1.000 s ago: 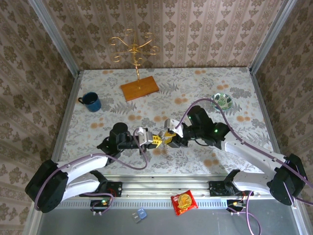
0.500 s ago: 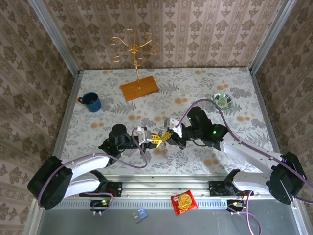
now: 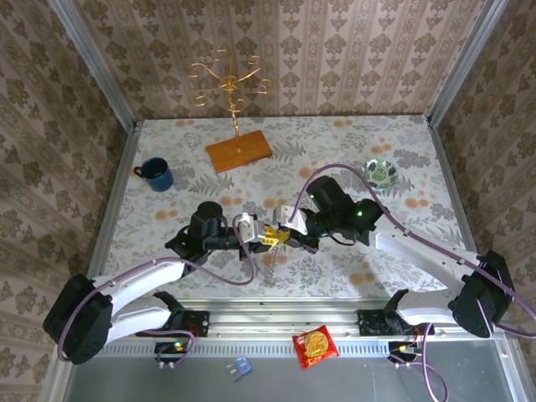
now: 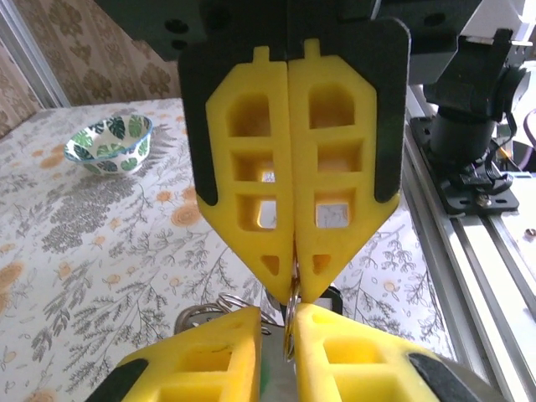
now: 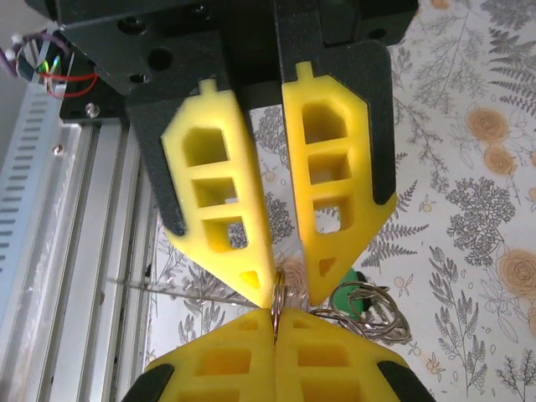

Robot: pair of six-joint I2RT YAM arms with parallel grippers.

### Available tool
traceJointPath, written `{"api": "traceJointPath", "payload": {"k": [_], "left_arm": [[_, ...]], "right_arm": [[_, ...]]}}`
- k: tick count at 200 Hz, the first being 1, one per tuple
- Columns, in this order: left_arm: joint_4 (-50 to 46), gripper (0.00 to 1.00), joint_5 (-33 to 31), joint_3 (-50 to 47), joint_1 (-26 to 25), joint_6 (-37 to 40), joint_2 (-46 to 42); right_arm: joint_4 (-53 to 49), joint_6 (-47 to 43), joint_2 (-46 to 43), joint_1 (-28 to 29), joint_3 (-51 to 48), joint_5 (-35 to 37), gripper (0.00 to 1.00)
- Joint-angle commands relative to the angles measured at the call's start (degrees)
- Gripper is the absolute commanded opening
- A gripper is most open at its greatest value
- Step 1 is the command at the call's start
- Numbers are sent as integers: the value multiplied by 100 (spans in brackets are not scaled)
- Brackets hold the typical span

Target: Put the keys on the keyring

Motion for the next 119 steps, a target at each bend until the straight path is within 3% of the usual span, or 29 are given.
{"api": "traceJointPath", "payload": {"k": [1,24,33,81,119], "left_arm": [[-600,11,0,245,-32,499,25],[-539,0,-23,250,-33,531,-7],[-425,0,-25,206,-32,505,-40],[835,0,-184,-382,-9,-32,-248],[1687,0,-230,-719,14,-441,-137]], "right_arm": [[-415,-326,81,170,338,-80,0],[-372,-272,109,208,417,-225,0],[-225,-148,42,201,339,-256,0],[1174,920,-517,-246,-569,-415,34],[2003,1526,-987,-481,-1377,-194,38]]}}
